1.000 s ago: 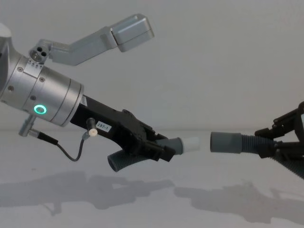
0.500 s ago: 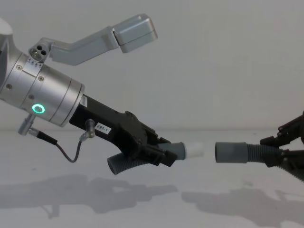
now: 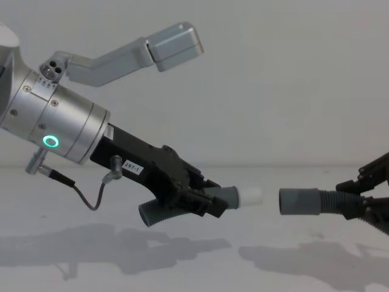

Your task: Use both hands to pick up one end of the pipe from the table, align the ends, and insert them.

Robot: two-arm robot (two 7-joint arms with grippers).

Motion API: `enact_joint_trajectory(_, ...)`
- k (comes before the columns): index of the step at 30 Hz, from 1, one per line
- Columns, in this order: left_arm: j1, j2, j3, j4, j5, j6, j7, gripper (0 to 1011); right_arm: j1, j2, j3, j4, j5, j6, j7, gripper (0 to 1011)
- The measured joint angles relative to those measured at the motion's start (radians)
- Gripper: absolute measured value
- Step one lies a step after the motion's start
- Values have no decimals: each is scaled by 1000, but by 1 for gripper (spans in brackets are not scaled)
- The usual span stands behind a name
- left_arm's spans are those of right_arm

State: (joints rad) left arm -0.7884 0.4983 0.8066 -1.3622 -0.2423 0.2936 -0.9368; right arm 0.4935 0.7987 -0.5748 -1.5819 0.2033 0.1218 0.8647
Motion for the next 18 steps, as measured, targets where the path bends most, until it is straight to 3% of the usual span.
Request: enact_joint_trajectory(18, -26, -23, 27, 44, -4, -26, -5, 360, 20, -4, -16, 17, 3, 18, -11, 274)
